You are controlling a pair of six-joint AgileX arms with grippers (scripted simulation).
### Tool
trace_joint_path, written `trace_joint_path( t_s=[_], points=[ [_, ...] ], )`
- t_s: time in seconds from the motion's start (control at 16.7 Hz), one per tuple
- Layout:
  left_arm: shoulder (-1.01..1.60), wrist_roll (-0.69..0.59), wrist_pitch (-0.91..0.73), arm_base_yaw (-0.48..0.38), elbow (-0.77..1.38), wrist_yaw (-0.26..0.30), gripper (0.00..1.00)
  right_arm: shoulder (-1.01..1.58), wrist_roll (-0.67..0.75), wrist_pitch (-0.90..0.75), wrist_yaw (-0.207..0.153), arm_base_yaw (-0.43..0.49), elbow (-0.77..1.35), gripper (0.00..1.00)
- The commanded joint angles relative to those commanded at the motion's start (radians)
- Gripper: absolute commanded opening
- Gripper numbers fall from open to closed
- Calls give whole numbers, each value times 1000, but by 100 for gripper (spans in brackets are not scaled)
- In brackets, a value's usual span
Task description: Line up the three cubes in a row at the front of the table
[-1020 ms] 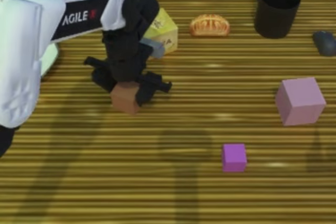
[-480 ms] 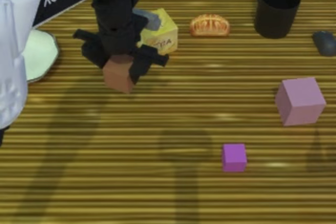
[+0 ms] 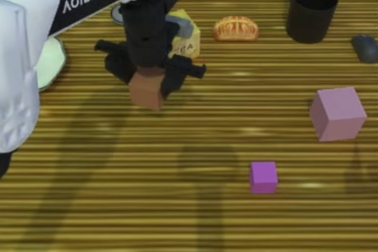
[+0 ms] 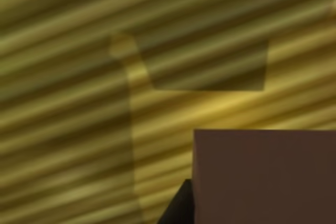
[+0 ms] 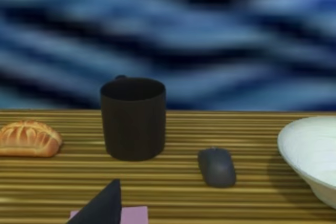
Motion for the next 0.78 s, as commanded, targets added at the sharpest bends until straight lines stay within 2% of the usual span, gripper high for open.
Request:
trace_joint_path(
  t_s=[0.54,0.78],
  points=[
    [-99,-602,3,-273,-118,-9,0,0,0,0,0,0,0,100],
    [-137,-722,12,-340,-152,-13,0,0,0,0,0,0,0,100]
  ],
)
